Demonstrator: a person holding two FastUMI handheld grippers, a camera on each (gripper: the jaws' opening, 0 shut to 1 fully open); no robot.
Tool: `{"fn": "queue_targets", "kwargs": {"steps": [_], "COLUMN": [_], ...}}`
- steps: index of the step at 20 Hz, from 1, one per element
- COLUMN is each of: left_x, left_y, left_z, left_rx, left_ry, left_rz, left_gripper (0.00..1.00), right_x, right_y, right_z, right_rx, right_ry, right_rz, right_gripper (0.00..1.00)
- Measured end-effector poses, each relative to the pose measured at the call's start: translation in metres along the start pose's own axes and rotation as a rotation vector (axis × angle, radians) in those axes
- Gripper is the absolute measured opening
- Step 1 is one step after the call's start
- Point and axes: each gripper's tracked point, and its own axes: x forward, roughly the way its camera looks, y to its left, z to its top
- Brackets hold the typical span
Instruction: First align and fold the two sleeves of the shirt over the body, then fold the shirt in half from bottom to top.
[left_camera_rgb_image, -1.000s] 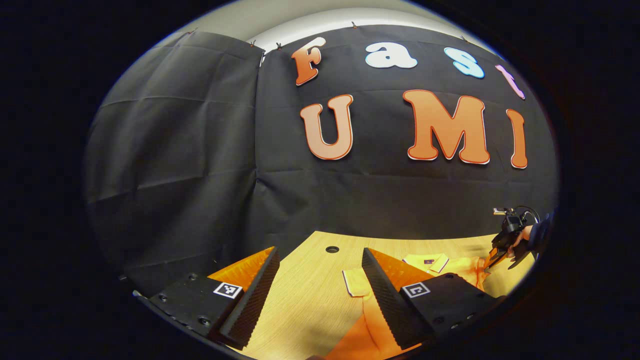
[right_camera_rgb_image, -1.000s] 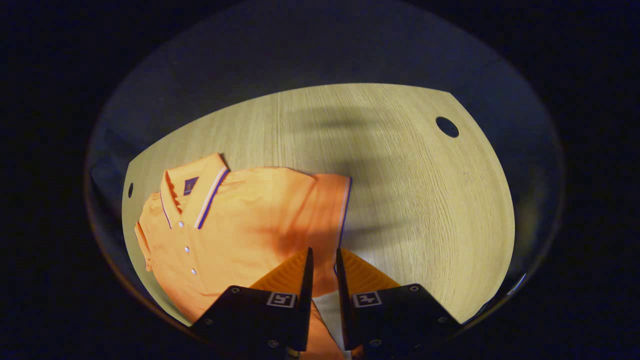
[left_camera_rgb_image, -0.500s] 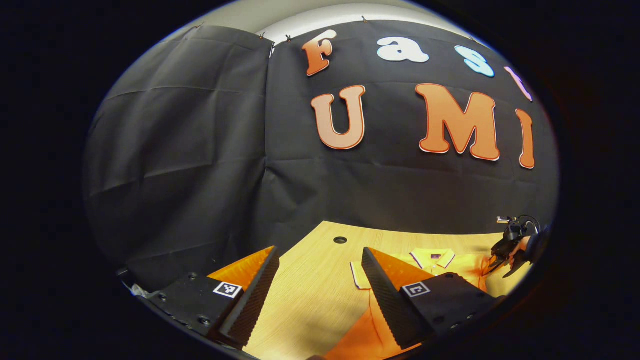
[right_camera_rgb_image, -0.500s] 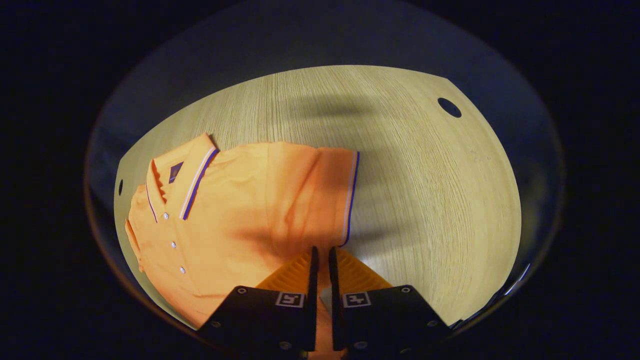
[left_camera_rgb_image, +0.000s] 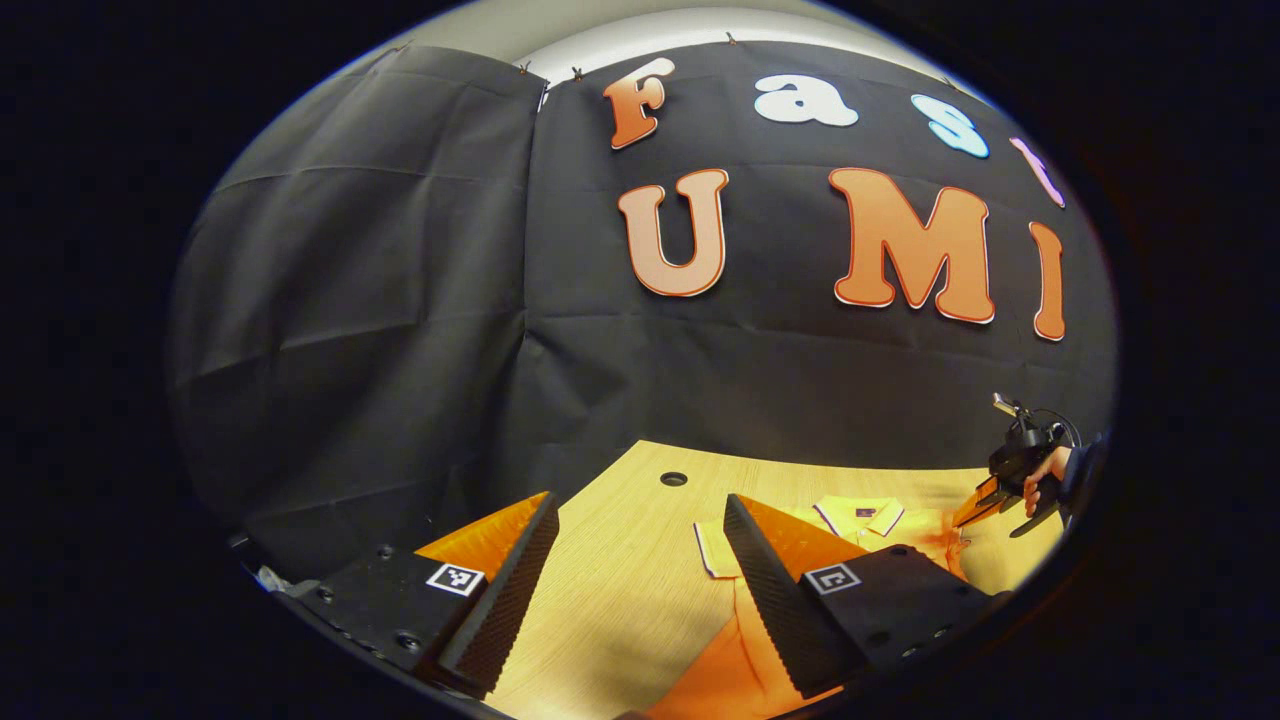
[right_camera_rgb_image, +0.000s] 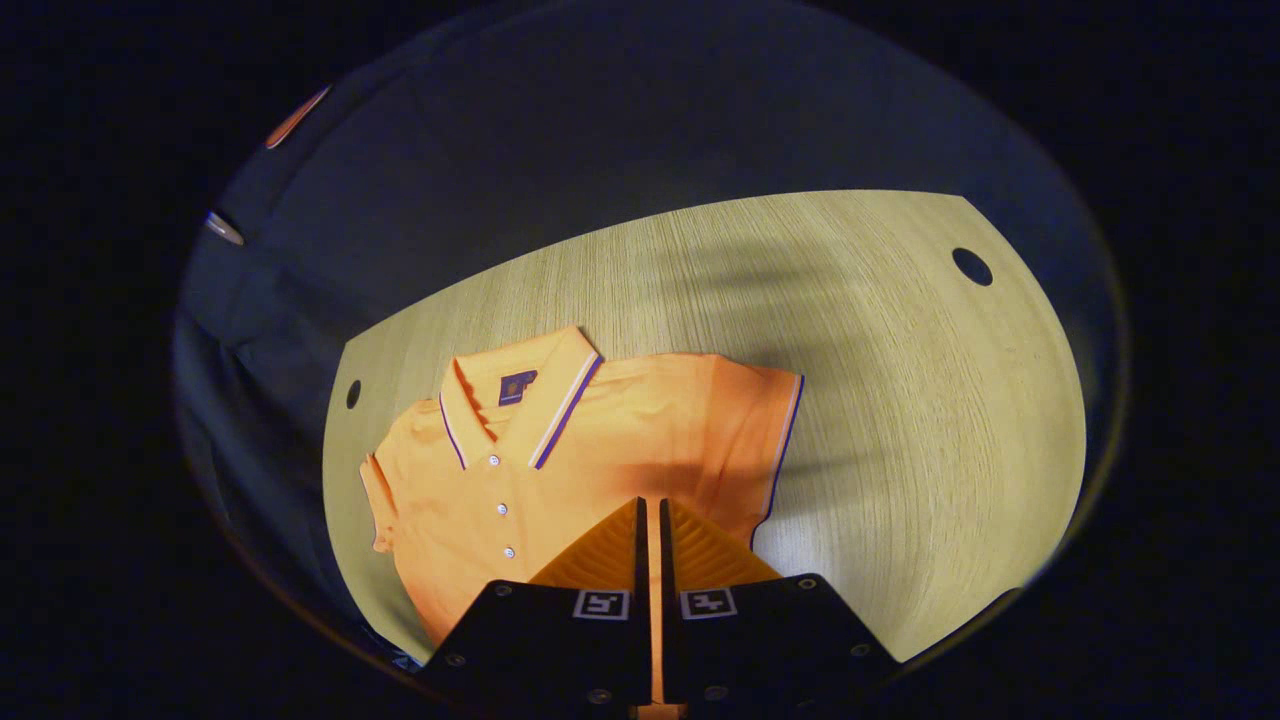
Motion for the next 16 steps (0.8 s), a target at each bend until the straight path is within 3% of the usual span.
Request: {"fn": "queue_targets", "kwargs": {"steps": [3, 5, 6, 7, 8, 9, 10, 11, 14, 16], "left_x": [-0.001, -0.003, -0.003, -0.005, -0.006, -0.006, -0.007, -0.007, -0.008, -0.009], "left_y": [0.0, 0.006, 0.009, 0.012, 0.013, 0.012, 0.012, 0.012, 0.011, 0.011], "left_z": [-0.001, -0.005, -0.008, -0.012, -0.014, -0.014, -0.013, -0.012, -0.01, -0.008], "left_rx": [0.021, 0.032, 0.034, 0.036, 0.037, 0.039, 0.04, 0.043, 0.054, 0.056], "left_ry": [-0.013, -0.012, -0.004, 0.005, 0.008, 0.01, 0.009, 0.008, 0.006, 0.0], "left_rz": [0.002, 0.007, 0.01, 0.015, 0.018, 0.02, 0.022, 0.024, 0.026, 0.025], "left_gripper": [1.0, 1.0, 1.0, 1.0, 1.0, 1.0, 1.0, 1.0, 1.0, 1.0], "right_x": [0.003, 0.007, 0.009, 0.012, 0.016, 0.019, 0.024, 0.03, 0.034, 0.028], "right_y": [-0.03, -0.037, -0.036, -0.034, -0.034, -0.036, -0.03, -0.029, -0.025, 0.0], "right_z": [-0.017, -0.02, -0.025, -0.028, -0.036, -0.045, -0.044, -0.044, -0.035, -0.036], "right_rx": [0.043, 0.074, 0.091, 0.105, 0.102, 0.1, 0.103, 0.11, 0.126, 0.085], "right_ry": [0.082, 0.101, 0.116, 0.127, 0.16, 0.188, 0.179, 0.165, 0.113, 0.111], "right_rz": [-0.096, -0.096, -0.093, -0.08, -0.074, -0.091, -0.068, -0.064, -0.08, 0.001], "right_gripper": [0.05, 0.2, 0.4, 0.52, 0.6, 0.61, 0.56, 0.74, 0.19, 0.14]}}
